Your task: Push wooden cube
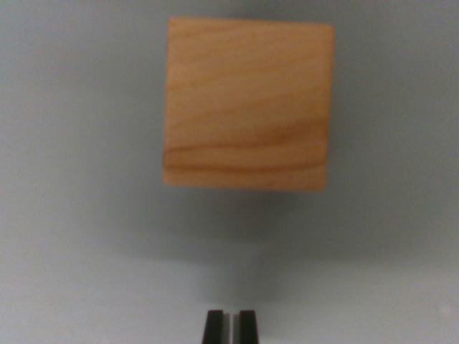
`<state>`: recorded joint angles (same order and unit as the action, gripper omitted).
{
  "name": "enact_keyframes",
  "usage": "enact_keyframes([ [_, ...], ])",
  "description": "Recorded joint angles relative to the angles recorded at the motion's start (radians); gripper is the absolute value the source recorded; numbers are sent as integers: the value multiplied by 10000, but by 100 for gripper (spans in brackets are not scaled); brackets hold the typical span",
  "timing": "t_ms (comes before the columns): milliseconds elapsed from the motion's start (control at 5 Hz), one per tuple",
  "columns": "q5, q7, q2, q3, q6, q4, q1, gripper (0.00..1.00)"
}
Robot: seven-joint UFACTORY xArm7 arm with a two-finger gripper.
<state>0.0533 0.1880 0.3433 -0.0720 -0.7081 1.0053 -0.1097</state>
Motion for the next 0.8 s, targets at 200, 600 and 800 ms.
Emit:
enact_keyframes([
  [200, 0, 0, 0, 0, 0, 0, 0, 100],
  [600, 2, -19, 166, 9, -107, 273, 4, 100],
  [800, 4, -42, 370, 19, -239, 610, 8, 100],
])
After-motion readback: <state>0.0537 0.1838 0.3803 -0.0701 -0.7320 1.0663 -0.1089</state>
